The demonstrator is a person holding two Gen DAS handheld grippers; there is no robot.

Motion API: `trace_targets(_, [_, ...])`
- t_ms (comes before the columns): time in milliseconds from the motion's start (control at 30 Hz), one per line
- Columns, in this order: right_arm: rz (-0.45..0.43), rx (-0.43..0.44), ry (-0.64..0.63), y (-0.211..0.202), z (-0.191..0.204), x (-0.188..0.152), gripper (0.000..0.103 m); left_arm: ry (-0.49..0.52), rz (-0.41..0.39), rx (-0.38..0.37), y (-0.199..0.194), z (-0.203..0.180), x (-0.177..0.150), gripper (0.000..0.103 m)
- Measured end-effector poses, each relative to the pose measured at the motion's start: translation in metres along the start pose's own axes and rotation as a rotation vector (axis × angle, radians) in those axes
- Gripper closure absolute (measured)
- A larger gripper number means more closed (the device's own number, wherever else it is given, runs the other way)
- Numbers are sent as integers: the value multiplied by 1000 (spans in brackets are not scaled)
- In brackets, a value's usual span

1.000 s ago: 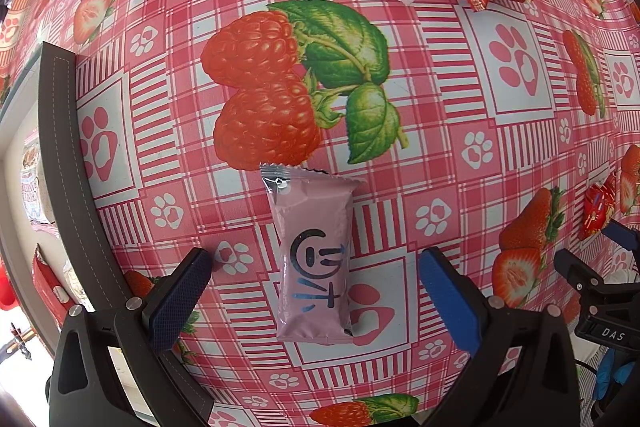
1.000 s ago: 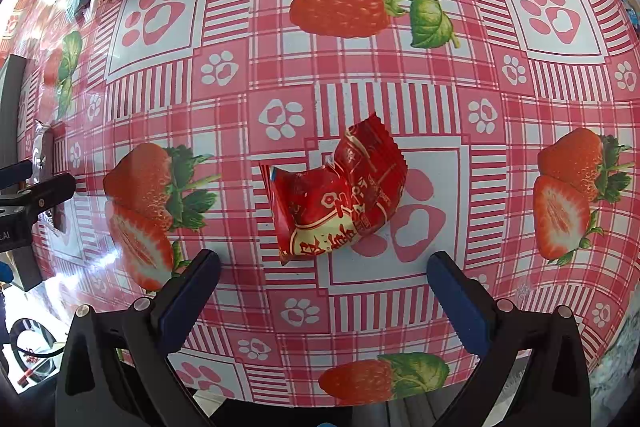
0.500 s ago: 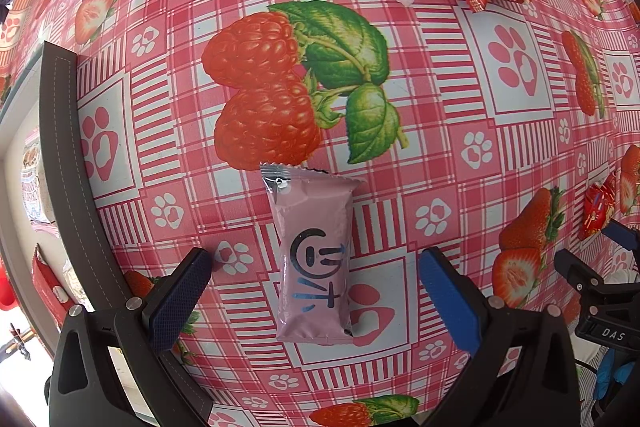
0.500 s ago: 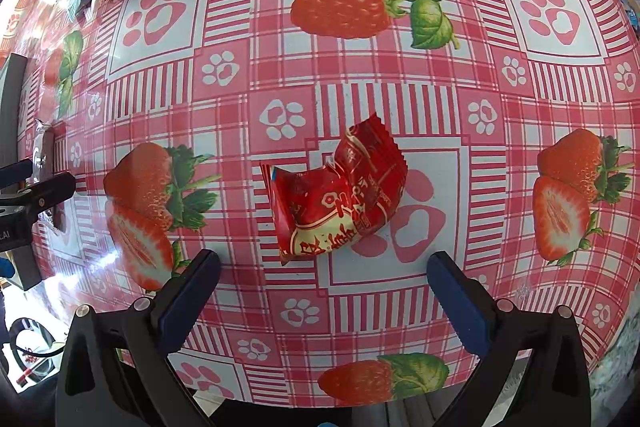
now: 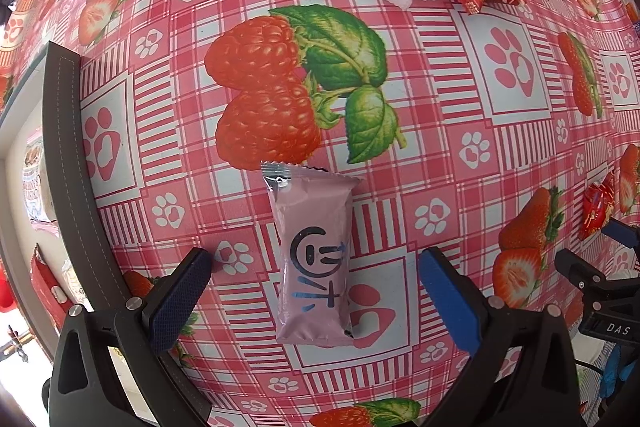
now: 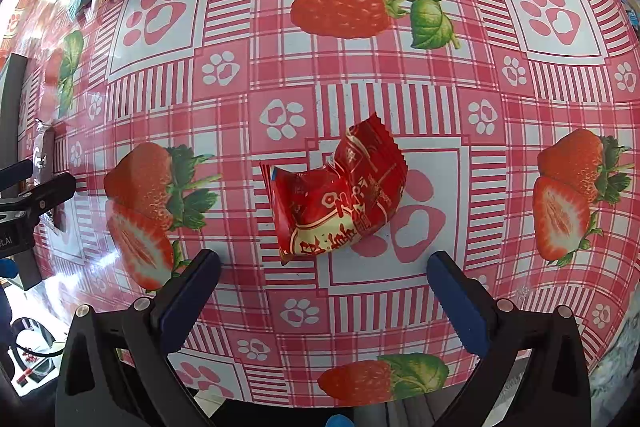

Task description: Organize snacks

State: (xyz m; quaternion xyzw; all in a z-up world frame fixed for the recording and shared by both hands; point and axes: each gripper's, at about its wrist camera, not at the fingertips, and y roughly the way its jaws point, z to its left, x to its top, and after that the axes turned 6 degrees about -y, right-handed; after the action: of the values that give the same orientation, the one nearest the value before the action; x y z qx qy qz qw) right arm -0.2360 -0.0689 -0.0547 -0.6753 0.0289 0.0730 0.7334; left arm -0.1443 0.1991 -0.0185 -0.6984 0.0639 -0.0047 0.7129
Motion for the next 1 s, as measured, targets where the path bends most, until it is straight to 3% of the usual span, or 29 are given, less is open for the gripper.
trace_targets(300, [-10,0,-2,0,-1,1,0,-4,-18,-4,-1,1,0,0])
trace_targets(467, [30,3,8,1,-1,6,0,-5,-37,-6,-2,2,-6,0])
trace_targets(767, [25,9,51,-5,-6,34,0,-3,15,3,-1,1,1,0])
trace_targets(933, [17,-4,51,-10,-4,48,16,5,27,6,-3,-5,4,5])
trace_targets(1000, [0,-9,51,-15,-4,49,27,24,22,6,-7,-11,3,16])
